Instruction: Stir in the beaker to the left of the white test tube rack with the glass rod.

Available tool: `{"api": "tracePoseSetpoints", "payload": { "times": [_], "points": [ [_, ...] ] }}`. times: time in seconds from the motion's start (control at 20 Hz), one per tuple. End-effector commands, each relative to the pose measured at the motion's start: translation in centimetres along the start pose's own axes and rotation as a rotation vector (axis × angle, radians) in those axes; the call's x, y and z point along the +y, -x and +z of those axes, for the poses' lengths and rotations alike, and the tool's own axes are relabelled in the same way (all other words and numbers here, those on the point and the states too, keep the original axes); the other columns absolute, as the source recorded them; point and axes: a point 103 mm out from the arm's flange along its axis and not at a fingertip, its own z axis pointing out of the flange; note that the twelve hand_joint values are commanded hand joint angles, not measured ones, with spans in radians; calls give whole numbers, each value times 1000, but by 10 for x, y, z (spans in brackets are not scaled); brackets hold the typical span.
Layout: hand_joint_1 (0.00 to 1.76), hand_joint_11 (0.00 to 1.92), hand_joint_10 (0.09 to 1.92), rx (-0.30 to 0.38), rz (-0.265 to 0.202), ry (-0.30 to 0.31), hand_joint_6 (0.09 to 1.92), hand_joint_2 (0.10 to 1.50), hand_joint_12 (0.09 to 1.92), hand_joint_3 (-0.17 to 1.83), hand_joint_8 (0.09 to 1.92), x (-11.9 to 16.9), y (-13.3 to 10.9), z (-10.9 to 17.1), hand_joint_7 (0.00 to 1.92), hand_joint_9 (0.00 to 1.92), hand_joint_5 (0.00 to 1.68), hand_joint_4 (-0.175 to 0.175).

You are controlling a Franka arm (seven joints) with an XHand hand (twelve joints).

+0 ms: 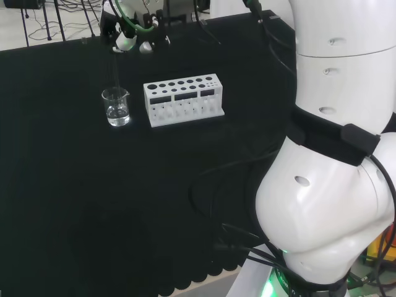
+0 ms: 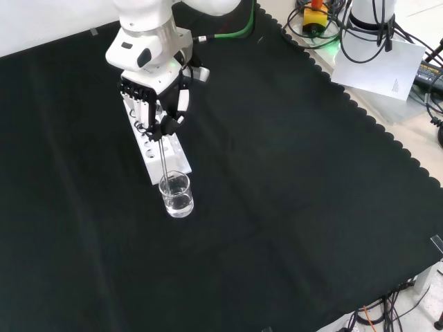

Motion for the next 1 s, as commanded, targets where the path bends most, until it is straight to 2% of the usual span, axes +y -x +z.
{"api": "tracePoseSetpoints", "payload": {
  "times": [0.05, 0.4, 0.55, 0.7, 1.0],
  "points": [
    [1320, 1710, 505, -4, 0, -5, 548, 689, 568, 623, 819, -17, -11, 0, 1333, 1826, 1179, -175],
    [1320, 1709, 505, 13, -5, -5, 548, 689, 568, 624, 820, -24, -19, 2, 1333, 1826, 1179, -175],
    [1320, 1709, 504, -7, -20, -7, 548, 689, 568, 624, 820, -24, -27, 5, 1333, 1826, 1179, -175],
    [1320, 1709, 504, -9, -36, -14, 548, 689, 569, 624, 820, -20, -36, 7, 1333, 1826, 1179, -175],
    [1320, 1709, 504, 1, -48, -6, 548, 689, 569, 624, 821, -12, -37, 7, 1333, 1826, 1179, -175]
  ]
}}
